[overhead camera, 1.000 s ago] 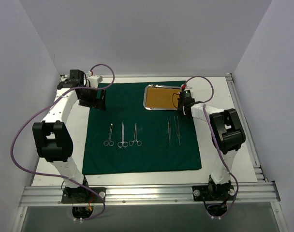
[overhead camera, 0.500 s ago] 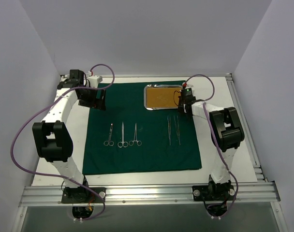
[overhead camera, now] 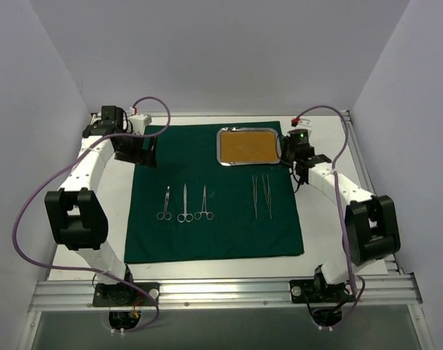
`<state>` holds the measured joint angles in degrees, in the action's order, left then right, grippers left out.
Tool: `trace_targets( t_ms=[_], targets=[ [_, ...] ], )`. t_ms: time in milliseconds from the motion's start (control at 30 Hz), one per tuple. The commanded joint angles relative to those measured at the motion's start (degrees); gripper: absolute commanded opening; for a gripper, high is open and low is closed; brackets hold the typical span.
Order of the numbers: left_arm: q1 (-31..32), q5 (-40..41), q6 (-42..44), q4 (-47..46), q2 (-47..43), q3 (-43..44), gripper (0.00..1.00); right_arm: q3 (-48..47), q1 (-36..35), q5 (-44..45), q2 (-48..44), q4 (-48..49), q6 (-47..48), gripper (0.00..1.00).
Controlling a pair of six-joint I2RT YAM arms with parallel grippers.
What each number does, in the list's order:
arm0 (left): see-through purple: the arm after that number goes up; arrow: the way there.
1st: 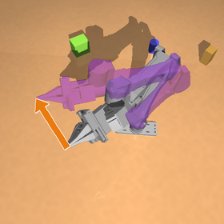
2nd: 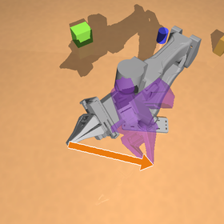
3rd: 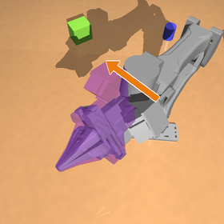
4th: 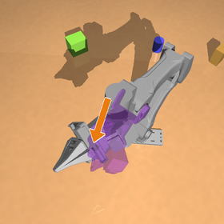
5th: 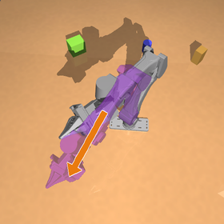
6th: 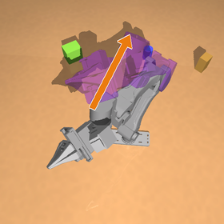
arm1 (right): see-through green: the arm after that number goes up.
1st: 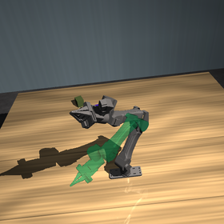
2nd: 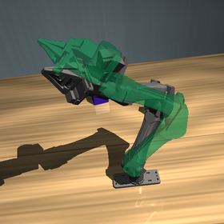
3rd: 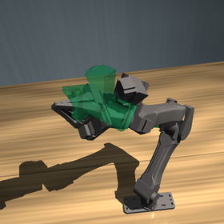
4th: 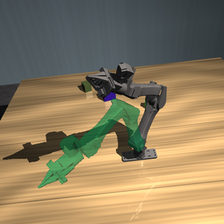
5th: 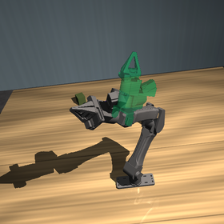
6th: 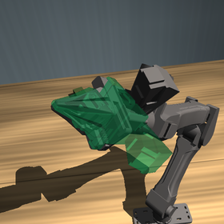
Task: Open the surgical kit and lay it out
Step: Adjust the container at the center of the board, then reset both arms
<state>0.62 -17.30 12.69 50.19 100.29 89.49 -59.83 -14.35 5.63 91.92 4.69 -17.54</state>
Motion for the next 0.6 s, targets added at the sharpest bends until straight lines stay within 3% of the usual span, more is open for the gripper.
trace_targets(
  t_ms=[0,100,133,167,200,233,400,567],
  targets=[
    [-1.40,0.60,0.58,-0.89,-4.13,-0.63,0.97,2.00,2.04,5.34,-5.86,-3.89,0.49,0.08],
    [-3.08,2.35,0.85,-1.59,-6.07,-2.13,0.97,2.44,6.41,7.54,-9.21,-4.51,0.67,0.45],
    [-3.52,2.97,0.93,-1.85,-6.59,-2.56,0.97,2.53,7.74,8.34,-10.00,-4.51,0.40,0.64],
    [-4.13,3.84,1.11,-2.29,-7.56,-3.70,0.97,2.88,9.24,8.87,-11.92,-6.17,-0.38,0.74],
    [-4.40,6.29,1.11,-3.43,-8.09,-4.41,0.97,3.23,12.04,9.13,-13.07,-6.01,-0.65,0.78],
    [-4.58,7.53,1.37,-3.87,-8.62,-4.94,0.97,3.58,13.28,9.14,-14.04,-5.57,-0.74,0.97],
    [-6.24,11.41,1.73,-6.16,-11.17,-8.45,0.96,5.60,16.28,9.05,-19.41,-3.30,-1.35,1.00],
    [-7.39,15.53,1.29,-6.78,-12.48,-11.44,0.96,5.34,16.28,6.95,-18.01,-3.54,-1.44,1.00]
  ],
)
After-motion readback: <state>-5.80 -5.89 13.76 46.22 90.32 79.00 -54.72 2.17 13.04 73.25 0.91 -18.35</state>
